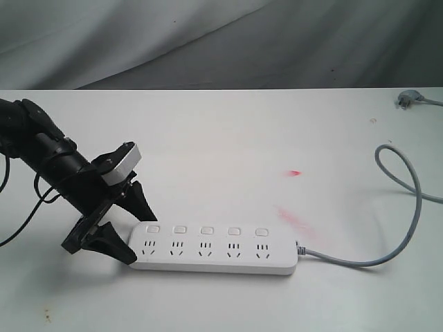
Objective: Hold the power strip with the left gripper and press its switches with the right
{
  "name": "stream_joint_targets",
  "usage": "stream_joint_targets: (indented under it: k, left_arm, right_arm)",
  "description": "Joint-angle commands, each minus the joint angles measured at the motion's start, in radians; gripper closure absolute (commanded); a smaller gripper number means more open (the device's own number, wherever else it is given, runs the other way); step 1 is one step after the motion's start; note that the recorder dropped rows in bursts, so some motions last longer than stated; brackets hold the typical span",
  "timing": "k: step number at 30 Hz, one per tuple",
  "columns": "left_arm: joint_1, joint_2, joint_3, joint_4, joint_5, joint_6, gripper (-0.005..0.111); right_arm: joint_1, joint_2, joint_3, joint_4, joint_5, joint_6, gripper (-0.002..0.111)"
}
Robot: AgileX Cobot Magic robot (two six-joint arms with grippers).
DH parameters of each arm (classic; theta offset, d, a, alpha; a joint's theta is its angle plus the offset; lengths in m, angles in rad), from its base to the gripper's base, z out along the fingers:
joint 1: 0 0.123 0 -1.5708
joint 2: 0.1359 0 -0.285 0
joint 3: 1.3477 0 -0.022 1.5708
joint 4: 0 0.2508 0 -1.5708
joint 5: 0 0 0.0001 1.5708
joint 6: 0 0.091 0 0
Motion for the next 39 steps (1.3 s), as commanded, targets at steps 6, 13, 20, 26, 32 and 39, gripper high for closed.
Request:
stream_joint_targets:
  k: [6,13,20,26,32,39]
  left_arm:
    - [-0.005,0.008,0.007,0.03,-0.083,0.009,0.046]
    - [-0.005,0.008,0.007,0.03,-0.082,0.009,0.046]
    - [-0.005,0.008,0.007,0.03,-0.082,0.009,0.046]
    - [-0.005,0.008,0.007,0.03,-0.082,0.009,0.046]
    - [-0.005,0.008,0.007,0.03,-0.082,0.009,0.046]
    - [-0.005,0.008,0.007,0.03,-0.082,0.009,0.046]
  right_arm:
    - [-0.089,-0.085,0.084,0.03,-0.023,0.003,0.108]
    - [-0.108,-0.116,0.084,0.029,0.071,0.003,0.108]
    - [-0.108,-0.116,0.084,0.029,0.119,0.004,0.108]
    - [-0.108,-0.116,0.084,0.029,0.117,0.004,0.108]
    - [-0.108,-0.116,0.084,0.029,0.117,0.002,0.108]
    - [-0.108,-0.116,0.084,0.029,0.117,0.002,0.108]
